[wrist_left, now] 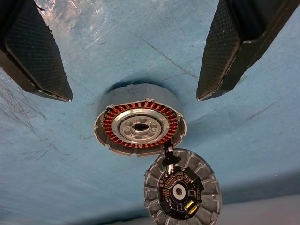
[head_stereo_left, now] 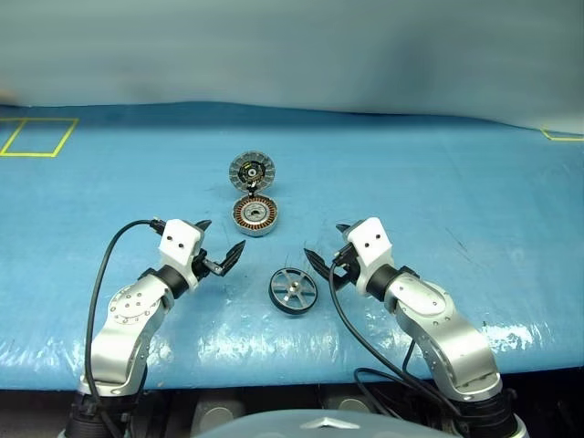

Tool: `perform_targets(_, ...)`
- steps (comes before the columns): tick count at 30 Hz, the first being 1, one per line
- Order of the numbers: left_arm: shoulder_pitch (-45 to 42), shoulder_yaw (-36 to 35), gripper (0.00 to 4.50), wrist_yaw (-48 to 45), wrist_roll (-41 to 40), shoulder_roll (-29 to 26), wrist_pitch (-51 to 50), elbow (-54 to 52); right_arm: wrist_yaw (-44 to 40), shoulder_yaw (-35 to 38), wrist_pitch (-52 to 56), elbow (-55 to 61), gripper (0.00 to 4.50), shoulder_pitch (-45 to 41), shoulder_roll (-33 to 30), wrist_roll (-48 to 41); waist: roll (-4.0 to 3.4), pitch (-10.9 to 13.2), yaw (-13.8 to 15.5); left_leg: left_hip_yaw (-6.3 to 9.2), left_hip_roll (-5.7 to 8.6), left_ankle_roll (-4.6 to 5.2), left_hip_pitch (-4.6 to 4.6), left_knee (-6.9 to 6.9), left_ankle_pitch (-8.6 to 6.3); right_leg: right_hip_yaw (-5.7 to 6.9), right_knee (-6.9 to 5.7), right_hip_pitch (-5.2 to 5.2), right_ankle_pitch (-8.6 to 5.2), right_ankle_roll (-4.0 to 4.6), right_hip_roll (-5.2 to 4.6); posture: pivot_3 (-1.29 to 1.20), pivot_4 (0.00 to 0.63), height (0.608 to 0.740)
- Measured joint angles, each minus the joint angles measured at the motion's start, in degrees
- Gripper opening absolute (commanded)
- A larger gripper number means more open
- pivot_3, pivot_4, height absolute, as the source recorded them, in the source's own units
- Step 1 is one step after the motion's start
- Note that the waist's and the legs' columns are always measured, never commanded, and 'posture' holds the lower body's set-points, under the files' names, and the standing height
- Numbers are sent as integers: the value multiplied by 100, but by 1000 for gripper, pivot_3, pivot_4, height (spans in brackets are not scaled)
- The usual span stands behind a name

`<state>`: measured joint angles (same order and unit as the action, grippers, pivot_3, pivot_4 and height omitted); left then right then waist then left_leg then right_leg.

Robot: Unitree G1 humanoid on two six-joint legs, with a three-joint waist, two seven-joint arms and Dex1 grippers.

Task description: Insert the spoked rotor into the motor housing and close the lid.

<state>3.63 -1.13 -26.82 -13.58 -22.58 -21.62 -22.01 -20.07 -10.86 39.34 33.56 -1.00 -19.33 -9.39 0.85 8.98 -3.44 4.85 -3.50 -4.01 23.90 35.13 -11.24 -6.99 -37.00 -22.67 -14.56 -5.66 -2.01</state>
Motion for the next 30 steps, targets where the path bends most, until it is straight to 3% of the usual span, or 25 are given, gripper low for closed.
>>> perform_targets(30, 7, 45, 4500, 47, 1, -2, -28, 0, 8, -7, 0, 0, 4480, -1, 6, 1, 0, 0, 0, 0, 0, 0, 0, 0, 0, 0, 0, 0, 0, 0, 0, 0, 150, 740)
